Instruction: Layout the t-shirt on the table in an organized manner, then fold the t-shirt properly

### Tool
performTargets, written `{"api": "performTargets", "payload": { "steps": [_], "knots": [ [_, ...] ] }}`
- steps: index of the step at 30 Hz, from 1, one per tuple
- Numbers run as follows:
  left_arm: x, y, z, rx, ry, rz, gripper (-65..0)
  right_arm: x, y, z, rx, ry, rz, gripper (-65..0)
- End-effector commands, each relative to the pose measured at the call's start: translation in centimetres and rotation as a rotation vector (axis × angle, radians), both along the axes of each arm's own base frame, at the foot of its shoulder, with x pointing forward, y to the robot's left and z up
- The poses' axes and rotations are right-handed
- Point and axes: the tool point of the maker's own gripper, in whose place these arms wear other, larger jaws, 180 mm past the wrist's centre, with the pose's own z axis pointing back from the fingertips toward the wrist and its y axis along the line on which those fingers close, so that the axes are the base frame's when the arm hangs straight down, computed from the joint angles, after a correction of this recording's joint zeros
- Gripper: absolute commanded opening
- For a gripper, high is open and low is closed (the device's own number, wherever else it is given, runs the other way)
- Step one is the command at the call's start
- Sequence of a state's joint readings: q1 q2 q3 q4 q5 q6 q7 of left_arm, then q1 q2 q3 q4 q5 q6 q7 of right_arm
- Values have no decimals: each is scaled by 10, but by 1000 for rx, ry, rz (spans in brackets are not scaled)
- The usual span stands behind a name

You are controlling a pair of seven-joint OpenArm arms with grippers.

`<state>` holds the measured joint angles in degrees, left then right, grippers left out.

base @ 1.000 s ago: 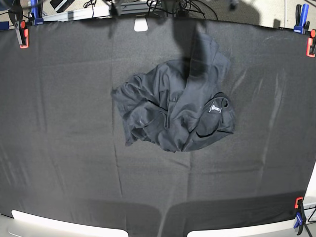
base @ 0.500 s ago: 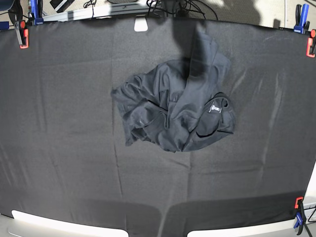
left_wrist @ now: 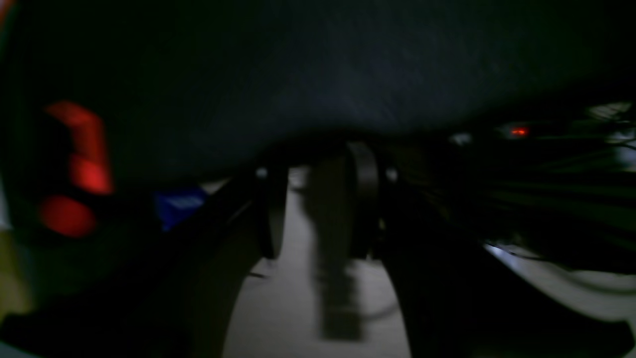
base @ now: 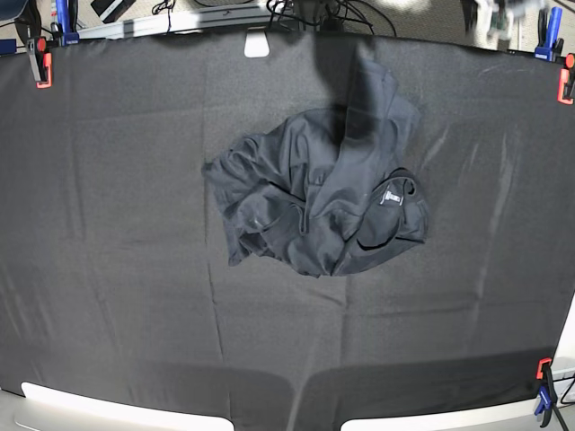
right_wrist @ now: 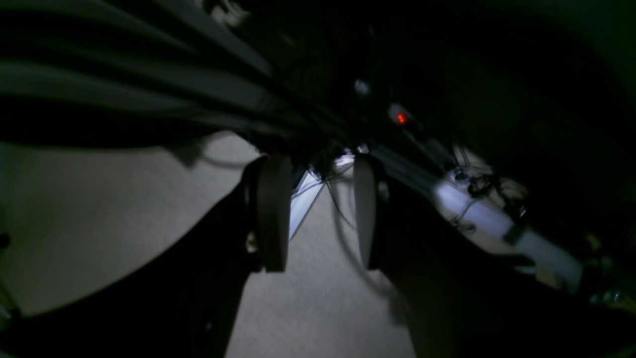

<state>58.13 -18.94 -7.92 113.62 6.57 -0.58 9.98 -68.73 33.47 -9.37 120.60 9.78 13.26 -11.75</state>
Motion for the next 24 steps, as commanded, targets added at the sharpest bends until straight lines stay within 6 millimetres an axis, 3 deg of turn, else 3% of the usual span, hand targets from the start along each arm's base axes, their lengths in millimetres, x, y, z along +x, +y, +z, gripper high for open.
{"api": "performTargets", "payload": {
  "steps": [1,5,8,18,24],
  "knots": [
    [9,-3,17,24,-57,-32,-480,9,8,14,28,-48,15,-440],
    [37,-13,52,45,-168,-71,-480,32,18,38,23,-162,65,-440],
    [57,-17,67,49,-197,-75,-480,50,19,45,-2,-204,74,-440],
    [109,-26,79,37,-179,-228,-480,122,10,57,-77,-387,33,-440],
    [140,-56,95,-139,-193,-304,-480,154,10,65,-102,-468,-6,-440]
  ]
}}
